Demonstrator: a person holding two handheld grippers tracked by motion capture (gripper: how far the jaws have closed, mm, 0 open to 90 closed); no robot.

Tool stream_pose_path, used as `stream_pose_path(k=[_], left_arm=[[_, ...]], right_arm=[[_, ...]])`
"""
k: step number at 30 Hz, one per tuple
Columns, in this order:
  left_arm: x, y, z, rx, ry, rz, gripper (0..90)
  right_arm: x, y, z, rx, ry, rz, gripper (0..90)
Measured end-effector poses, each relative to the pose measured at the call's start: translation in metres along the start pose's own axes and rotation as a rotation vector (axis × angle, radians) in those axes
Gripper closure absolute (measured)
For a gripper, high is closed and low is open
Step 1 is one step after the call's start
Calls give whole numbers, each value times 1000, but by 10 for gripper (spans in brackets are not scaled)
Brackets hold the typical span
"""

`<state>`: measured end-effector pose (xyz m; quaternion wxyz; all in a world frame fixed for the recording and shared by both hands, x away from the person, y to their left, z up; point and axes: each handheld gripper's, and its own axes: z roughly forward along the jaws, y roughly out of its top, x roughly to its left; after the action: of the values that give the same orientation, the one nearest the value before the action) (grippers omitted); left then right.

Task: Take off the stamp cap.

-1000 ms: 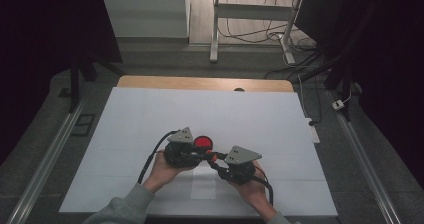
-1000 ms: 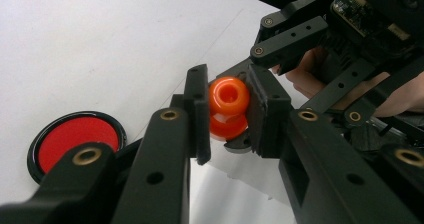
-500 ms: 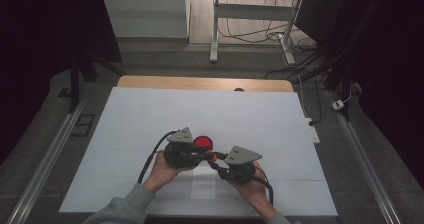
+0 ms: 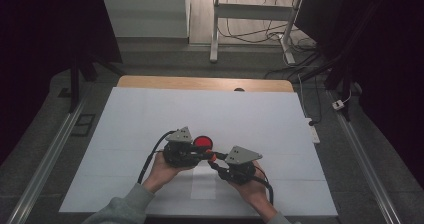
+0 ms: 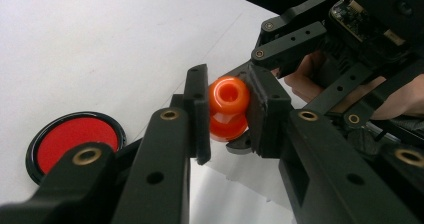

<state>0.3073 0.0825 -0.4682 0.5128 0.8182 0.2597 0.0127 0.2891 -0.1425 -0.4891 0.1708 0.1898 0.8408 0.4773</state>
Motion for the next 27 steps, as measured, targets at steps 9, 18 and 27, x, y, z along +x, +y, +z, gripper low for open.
stream_pose_path(k=[9, 18, 27], left_arm=[[0, 0, 0, 1, 2, -4, 729], [0, 0, 0, -1, -2, -6, 729], [1, -1, 0, 5, -5, -8, 730]], right_arm=[[2, -1, 0, 3, -17, -5, 654], [2, -1, -1, 2, -19, -9, 657], [3, -1, -1, 17, -26, -19, 659]])
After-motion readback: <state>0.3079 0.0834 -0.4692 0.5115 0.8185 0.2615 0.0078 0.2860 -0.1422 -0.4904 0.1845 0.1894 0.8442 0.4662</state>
